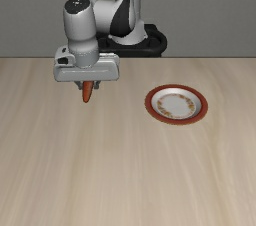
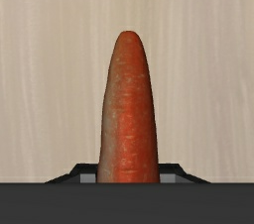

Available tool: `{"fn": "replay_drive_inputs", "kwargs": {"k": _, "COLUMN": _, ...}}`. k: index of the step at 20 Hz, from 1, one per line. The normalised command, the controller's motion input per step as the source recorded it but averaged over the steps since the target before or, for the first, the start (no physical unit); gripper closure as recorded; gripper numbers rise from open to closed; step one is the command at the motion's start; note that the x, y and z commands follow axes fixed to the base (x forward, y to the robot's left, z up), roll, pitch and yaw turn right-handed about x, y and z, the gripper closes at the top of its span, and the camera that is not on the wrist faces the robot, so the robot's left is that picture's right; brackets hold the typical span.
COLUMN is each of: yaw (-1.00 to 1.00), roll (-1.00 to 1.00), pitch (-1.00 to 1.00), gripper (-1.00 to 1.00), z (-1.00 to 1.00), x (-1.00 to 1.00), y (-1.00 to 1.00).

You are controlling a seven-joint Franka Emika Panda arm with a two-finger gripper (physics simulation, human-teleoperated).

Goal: Pick the carrot on the table and place it on the plate

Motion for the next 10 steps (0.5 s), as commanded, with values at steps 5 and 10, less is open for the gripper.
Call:
{"fn": "replay_drive_inputs", "kwargs": {"k": 5, "yaw": 0.0, "roll": 0.0, "pitch": 0.0, "gripper": 1.0, "z": 0.0, "x": 0.0, "y": 1.0}}
{"fn": "replay_drive_inputs", "kwargs": {"k": 10, "yaw": 0.0, "roll": 0.0, "pitch": 0.0, "gripper": 1.0, "z": 0.0, "x": 0.0, "y": 1.0}}
